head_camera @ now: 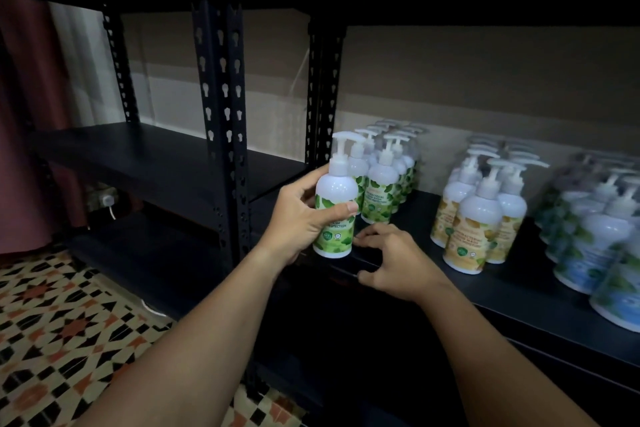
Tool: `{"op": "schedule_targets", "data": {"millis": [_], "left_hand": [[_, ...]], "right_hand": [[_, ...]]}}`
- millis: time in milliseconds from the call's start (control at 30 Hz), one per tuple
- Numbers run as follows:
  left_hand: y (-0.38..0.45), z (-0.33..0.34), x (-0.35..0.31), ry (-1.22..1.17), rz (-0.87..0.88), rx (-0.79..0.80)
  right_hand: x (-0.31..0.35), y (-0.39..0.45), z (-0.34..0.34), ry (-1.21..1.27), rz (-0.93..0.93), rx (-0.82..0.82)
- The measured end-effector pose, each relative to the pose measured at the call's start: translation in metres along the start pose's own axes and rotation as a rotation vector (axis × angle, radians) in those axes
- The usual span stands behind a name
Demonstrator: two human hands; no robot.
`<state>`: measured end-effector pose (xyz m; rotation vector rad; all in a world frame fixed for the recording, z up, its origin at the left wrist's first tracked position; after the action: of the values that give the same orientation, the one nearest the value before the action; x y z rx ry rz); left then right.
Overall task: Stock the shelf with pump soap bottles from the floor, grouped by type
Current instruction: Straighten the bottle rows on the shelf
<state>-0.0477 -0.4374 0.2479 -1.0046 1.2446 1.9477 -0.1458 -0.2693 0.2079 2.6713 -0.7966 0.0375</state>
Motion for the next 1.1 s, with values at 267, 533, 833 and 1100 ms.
{"op": "schedule_targets", "data": {"millis": [267, 533, 833, 1100], "left_hand": [[0.020, -0.001, 0.033, -0.046, -0.063, 0.026], [0.015, -0.006, 0.036, 0.040, -0.046, 0.070], [0.003, -0.007, 0.047, 0.302, 0.094, -0.091], [0.030, -0.003, 0.054, 0.417, 0.024, -0.068]], "right_hand": [[-0.004, 0.002, 0.000, 0.049, 0.031, -0.025], [-0.005, 0.002, -0.002, 0.081, 0.069, -0.036], [-0.003, 0.002, -0.002, 0.063, 0.092, -0.039], [-0.003, 0.000, 0.000, 0.059, 0.147, -0.061]]}}
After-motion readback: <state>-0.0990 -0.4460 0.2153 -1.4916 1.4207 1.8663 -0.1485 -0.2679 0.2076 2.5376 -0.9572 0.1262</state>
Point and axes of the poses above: each hand's wrist, its own y-axis towards the middle knuckle, its own z-axis out of the palm, x = y × z, the point moved 2 cm from there along y, towards the middle knuckle, and after that the axes turned 12 degrees about -y, right-handed, at the moved point
